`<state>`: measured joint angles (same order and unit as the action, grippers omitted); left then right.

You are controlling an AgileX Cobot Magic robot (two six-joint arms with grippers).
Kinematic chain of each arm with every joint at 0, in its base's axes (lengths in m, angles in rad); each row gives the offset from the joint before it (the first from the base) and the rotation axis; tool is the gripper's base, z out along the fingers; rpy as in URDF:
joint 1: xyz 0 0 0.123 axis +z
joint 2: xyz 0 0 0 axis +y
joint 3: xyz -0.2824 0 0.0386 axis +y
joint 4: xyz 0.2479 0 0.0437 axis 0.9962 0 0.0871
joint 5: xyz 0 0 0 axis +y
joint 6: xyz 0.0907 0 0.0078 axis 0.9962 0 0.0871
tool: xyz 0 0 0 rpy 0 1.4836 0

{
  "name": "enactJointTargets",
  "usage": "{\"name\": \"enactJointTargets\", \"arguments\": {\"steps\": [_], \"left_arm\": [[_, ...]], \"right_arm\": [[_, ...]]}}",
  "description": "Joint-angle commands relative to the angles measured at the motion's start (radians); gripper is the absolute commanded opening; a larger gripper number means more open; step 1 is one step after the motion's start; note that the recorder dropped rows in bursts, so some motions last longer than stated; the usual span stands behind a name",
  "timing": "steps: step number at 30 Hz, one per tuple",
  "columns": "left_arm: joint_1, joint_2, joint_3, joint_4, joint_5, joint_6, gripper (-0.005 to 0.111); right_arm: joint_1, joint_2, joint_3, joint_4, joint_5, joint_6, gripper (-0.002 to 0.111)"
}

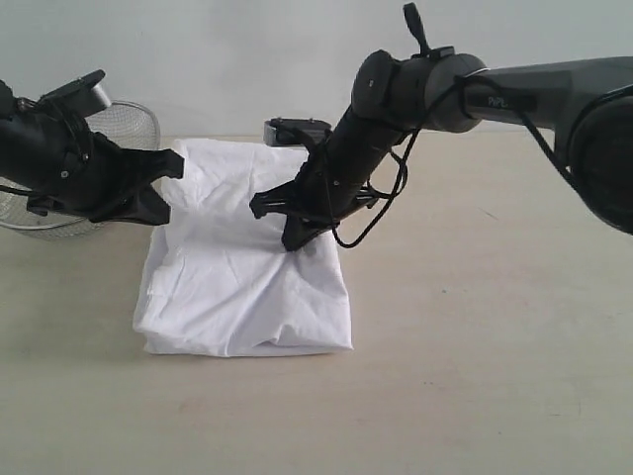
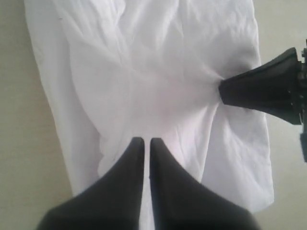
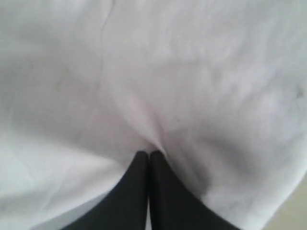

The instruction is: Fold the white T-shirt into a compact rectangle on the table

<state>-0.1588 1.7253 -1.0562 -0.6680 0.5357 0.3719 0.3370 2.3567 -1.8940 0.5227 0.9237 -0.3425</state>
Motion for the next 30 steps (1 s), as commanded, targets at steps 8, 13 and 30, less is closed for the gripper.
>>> {"name": "enactJointTargets", "arguments": {"steps": [8, 13, 30], "left_arm": [[0.020, 0.017, -0.001, 0.028, -0.040, -0.047, 0.004], [0.021, 0.034, 0.016, 0.480, -0.032, -0.429, 0.004], [0.018, 0.285, -0.020, 0.508, -0.245, -0.515, 0.004]], "right_arm": [[-0.113, -0.145, -0.003, -0.006, -0.014, 0.021, 0.000], [-0.130, -0.079, -0.003, -0.173, -0.007, 0.071, 0.000], [-0.115, -0.008, -0.003, -0.113, -0.077, 0.054, 0.000]]}}
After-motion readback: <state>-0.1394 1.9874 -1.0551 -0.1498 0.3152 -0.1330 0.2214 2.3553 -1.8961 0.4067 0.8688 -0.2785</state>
